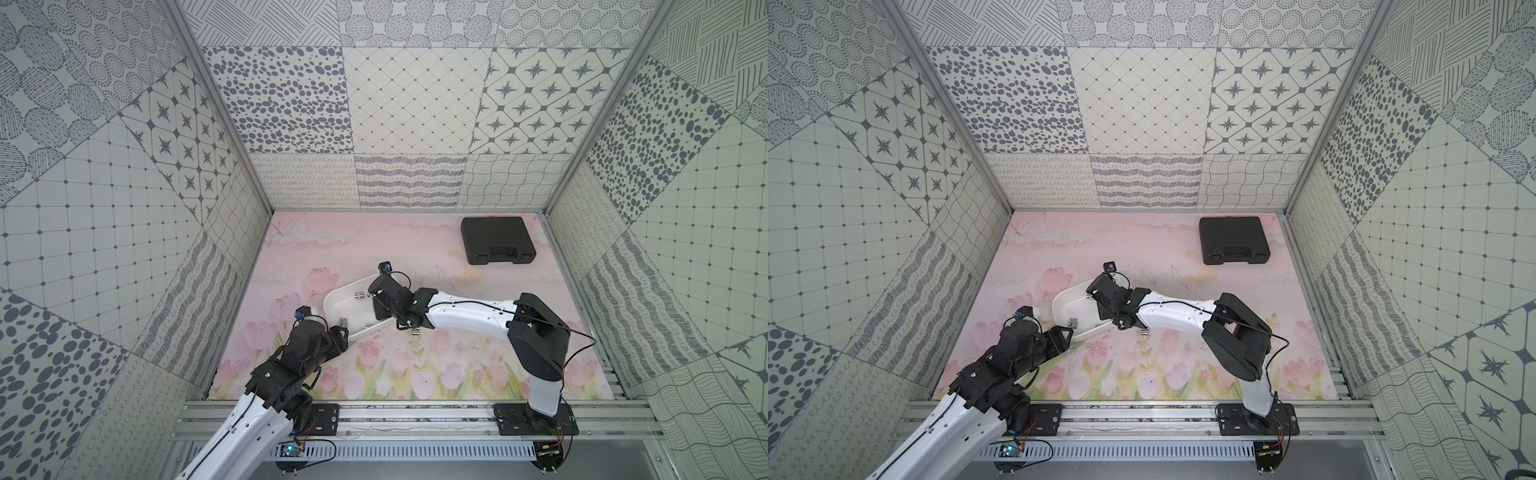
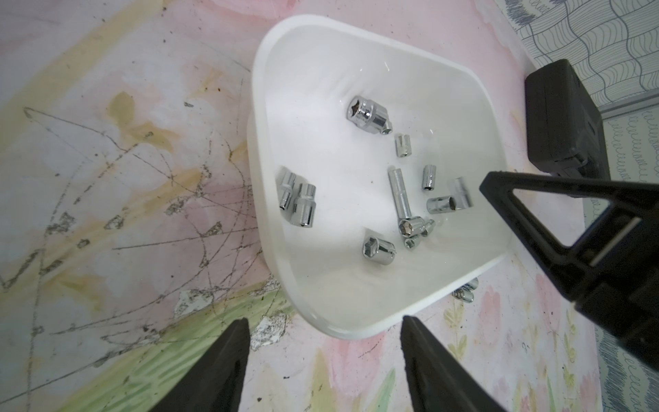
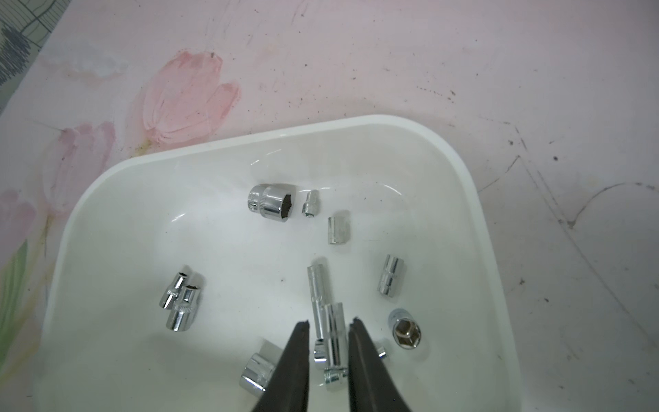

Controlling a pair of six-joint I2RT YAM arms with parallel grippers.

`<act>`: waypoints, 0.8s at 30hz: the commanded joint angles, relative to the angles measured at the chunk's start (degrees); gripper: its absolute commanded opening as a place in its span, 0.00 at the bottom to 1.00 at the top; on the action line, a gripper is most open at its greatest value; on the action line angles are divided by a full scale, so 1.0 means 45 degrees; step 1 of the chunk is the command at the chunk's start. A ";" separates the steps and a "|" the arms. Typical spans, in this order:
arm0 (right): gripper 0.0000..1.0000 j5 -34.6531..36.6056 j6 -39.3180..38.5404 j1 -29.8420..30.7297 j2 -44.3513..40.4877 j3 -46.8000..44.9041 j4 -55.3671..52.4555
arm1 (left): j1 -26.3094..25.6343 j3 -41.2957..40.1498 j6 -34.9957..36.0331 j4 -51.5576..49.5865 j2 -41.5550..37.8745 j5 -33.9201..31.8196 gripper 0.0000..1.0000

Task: Put the socket on the desktop into the storage box
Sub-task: Pick up the socket head from the center of the board.

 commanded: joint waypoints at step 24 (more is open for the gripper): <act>0.57 0.1428 0.2971 0.1109 -0.7644 -0.9046 0.1081 | -0.0032 -0.0022 0.0011 0.0194 0.0040 -0.0239 0.72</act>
